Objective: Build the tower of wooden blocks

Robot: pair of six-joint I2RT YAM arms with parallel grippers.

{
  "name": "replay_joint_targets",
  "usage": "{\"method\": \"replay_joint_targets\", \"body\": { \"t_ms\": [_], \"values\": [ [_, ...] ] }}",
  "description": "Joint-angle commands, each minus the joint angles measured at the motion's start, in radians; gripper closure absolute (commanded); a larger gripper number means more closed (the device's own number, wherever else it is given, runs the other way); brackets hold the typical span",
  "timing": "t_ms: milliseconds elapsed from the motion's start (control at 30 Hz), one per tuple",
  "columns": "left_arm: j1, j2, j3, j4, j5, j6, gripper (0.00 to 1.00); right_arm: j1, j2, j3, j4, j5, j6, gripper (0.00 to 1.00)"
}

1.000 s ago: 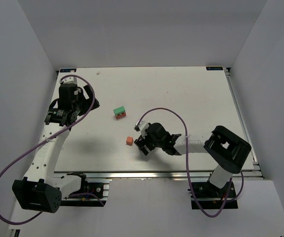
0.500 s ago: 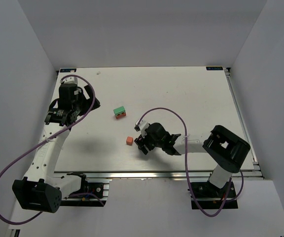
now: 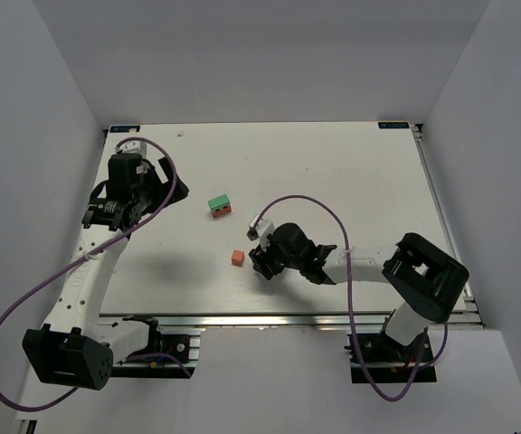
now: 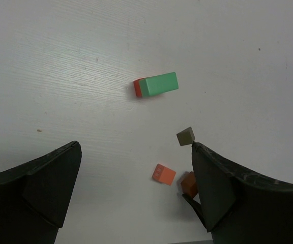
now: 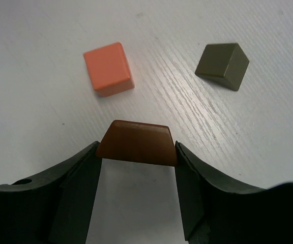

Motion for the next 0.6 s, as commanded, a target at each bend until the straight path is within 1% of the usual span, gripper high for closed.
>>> {"method": "replay_joint_targets", "body": {
  "t_ms": [0, 67, 100, 167, 233, 267, 300, 333, 367, 400, 433, 467, 533, 567],
  "values": [
    [-0.002, -0.027, 0.007, -0.012, 0.088, 0.021, 0.02, 0.004, -0.083, -0.002, 0.029, -0.073, -0.018, 0.56],
    [-0.001, -0.035, 0.003, -0.004, 0.15, 0.037, 0.02, 0.004, -0.127, 0.01, 0.0, -0.125, -0.029, 0.56],
    [-0.001, -0.038, 0.001, 0.003, 0.212, 0.056, 0.02, 0.003, -0.147, 0.015, -0.015, -0.148, -0.032, 0.56],
    [-0.004, -0.046, -0.013, 0.025, 0.281, 0.076, 0.02, -0.019, -0.207, 0.022, -0.055, -0.197, -0.026, 0.58],
    [-0.012, -0.056, -0.026, 0.078, 0.366, 0.077, 0.02, -0.055, -0.28, 0.016, -0.051, -0.333, 0.002, 0.61],
    [-0.016, -0.061, -0.034, 0.107, 0.398, 0.073, 0.02, -0.115, -0.3, 0.006, -0.043, -0.47, 0.06, 0.61],
    [-0.03, -0.07, -0.043, 0.173, 0.453, 0.058, 0.02, -0.153, -0.334, 0.002, -0.031, -0.551, 0.091, 0.61],
    [-0.041, -0.073, -0.054, 0.207, 0.473, 0.05, 0.02, -0.193, -0.348, 0.001, -0.001, -0.644, 0.124, 0.61],
    [-0.07, -0.076, -0.059, 0.236, 0.487, 0.044, 0.02, -0.265, -0.356, 0.002, 0.018, -0.803, 0.198, 0.62],
    [-0.087, -0.079, -0.062, 0.29, 0.498, 0.041, 0.02, -0.298, -0.365, 0.002, 0.041, -0.887, 0.229, 0.62],
    [-0.108, -0.079, -0.063, 0.313, 0.501, 0.042, 0.02, -0.321, -0.365, 0.01, 0.053, -0.957, 0.25, 0.63],
    [-0.157, -0.076, -0.063, 0.336, 0.501, 0.045, 0.02, -0.347, -0.364, 0.039, 0.047, -1.066, 0.276, 0.65],
    [-0.217, -0.061, -0.06, 0.399, 0.51, 0.083, 0.02, -0.359, -0.354, 0.08, 0.015, -1.182, 0.274, 0.67],
    [-0.273, -0.052, -0.063, 0.42, 0.548, 0.115, 0.02, -0.367, -0.35, 0.116, 0.001, -1.278, 0.28, 0.65]
  ]
}}
